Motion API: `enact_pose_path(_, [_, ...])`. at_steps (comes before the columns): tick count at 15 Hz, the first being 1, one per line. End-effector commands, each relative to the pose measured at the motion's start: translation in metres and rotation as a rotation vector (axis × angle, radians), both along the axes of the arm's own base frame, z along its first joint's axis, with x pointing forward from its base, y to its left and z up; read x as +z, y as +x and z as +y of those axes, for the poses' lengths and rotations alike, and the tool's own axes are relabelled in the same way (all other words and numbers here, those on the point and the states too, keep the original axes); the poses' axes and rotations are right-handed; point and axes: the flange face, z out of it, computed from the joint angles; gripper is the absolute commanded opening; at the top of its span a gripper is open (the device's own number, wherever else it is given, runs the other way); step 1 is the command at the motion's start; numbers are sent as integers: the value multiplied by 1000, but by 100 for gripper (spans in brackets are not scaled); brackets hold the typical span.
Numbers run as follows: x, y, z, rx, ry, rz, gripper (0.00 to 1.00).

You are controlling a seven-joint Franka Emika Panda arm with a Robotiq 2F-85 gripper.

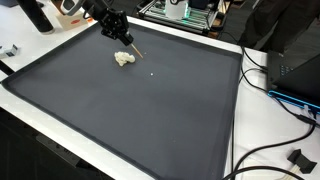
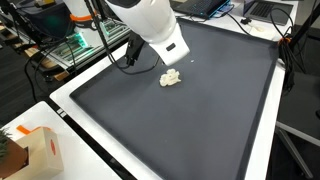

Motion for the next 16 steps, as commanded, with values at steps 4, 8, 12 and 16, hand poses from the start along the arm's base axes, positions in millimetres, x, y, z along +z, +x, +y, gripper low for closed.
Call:
enact_pose_path(4, [3, 2, -3, -105, -23, 28, 3])
enact_pose_path(8, [12, 2, -1, -155, -41, 57, 3])
enact_pose_path(12, [26, 2, 1, -204, -62, 80, 3])
enact_pose_path(16, [47, 2, 5, -242, -102, 94, 3])
